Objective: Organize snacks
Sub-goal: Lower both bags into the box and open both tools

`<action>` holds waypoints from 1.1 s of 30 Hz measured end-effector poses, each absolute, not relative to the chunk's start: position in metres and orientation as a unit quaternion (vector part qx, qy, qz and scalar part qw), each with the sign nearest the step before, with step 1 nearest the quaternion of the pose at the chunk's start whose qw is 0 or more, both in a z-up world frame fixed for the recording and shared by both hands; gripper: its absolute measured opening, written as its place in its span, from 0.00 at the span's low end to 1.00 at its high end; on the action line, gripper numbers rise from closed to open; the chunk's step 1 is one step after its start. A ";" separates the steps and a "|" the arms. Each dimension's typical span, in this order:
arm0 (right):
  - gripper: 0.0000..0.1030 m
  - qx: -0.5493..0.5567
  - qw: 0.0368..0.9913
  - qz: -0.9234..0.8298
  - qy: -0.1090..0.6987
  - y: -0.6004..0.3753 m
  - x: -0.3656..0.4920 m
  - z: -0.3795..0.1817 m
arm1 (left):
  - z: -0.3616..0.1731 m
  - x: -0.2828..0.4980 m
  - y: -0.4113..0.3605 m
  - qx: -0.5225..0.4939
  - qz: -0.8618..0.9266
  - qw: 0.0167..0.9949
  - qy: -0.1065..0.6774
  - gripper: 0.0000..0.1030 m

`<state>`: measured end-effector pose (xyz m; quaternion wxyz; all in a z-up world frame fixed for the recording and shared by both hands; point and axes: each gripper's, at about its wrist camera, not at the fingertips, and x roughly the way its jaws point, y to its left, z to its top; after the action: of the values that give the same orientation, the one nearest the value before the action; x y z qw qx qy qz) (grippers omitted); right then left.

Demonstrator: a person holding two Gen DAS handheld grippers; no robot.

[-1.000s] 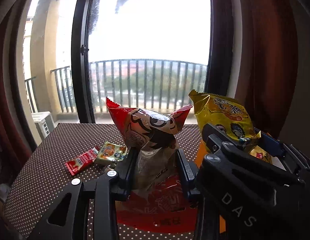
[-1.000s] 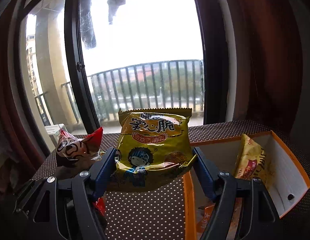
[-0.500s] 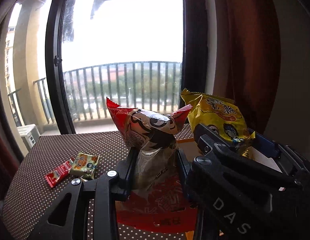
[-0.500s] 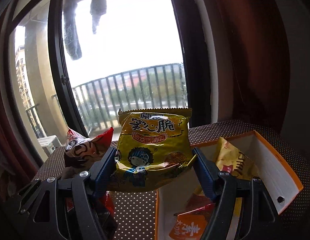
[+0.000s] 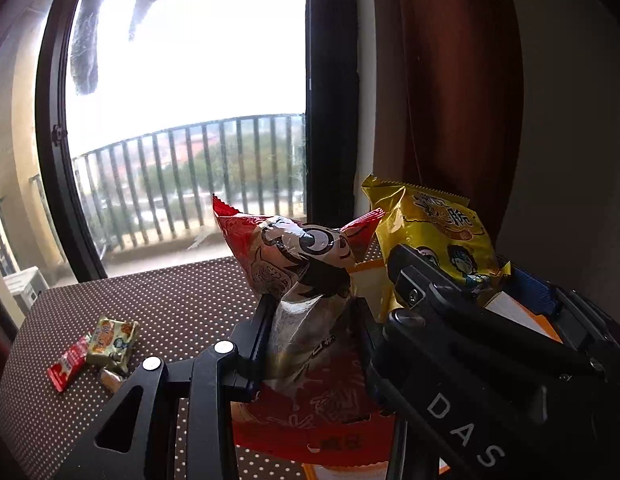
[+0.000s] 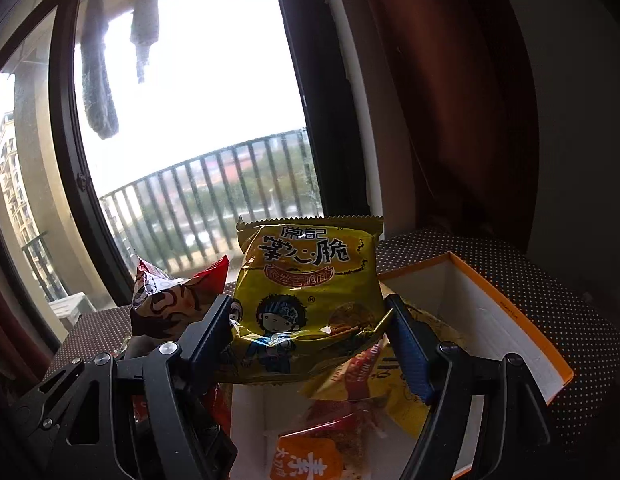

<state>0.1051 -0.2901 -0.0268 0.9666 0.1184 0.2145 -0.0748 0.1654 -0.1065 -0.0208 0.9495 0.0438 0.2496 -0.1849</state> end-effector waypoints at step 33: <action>0.76 0.189 0.929 -0.152 0.278 -0.364 0.103 -0.079 | -0.089 0.178 -0.173 0.137 -0.204 0.905 0.347 0.84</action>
<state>0.1031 -0.3636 -0.0789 0.9295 0.1893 0.2777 -0.1521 0.1782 -0.1726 -0.0893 0.9050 0.1368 0.3472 -0.2041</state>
